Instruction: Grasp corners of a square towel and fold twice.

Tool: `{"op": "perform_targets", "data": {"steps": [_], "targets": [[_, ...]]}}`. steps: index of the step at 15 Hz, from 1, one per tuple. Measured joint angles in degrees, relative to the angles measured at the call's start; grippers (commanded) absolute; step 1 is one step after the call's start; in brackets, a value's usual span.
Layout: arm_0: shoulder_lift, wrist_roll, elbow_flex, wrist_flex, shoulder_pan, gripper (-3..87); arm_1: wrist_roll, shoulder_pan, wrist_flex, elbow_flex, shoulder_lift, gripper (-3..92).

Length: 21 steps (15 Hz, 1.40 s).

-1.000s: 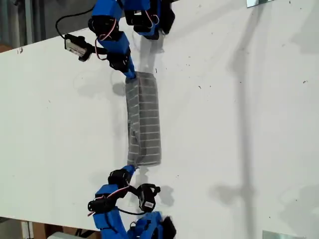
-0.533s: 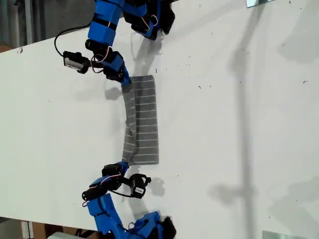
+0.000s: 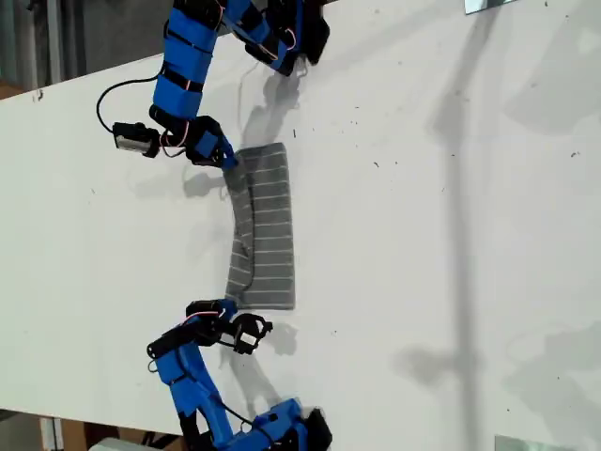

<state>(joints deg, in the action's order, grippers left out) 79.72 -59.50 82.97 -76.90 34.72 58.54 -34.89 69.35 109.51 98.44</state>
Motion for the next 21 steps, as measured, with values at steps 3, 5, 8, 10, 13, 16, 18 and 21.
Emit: {"op": "perform_targets", "data": {"steps": [3, 5, 8, 10, 13, 16, 18, 21], "targets": [[4.2, -0.9, -2.0, -4.2, -6.4, -0.1, 0.0, 3.1, 3.8, -0.4, 1.8, -0.1], [7.1, -2.3, -1.5, -4.5, -9.5, -0.1, 1.3, 5.9, 6.2, 0.1, 5.2, -0.1], [8.3, -4.3, 2.9, -2.9, -13.8, -0.1, 4.7, 9.9, 7.6, 5.4, 9.6, -0.1], [8.4, -5.4, 7.8, -0.1, -14.9, -0.1, 6.2, 12.8, 7.6, 7.5, 9.9, -0.1], [8.4, -6.3, 9.9, 1.8, -16.6, -0.1, 8.8, 17.1, 8.3, 8.3, 9.9, -0.1], [8.3, -6.2, 9.9, 1.8, -16.7, 9.6, 9.8, 18.5, 8.8, 9.1, 10.8, 20.8], [7.5, -5.2, 9.9, 1.8, -16.7, 16.2, 10.0, 19.0, 8.8, 9.1, 10.8, 27.1], [7.6, -3.7, 7.9, -0.4, -16.7, 17.4, 10.0, 19.1, 11.3, 9.0, 11.7, 29.0]]}}
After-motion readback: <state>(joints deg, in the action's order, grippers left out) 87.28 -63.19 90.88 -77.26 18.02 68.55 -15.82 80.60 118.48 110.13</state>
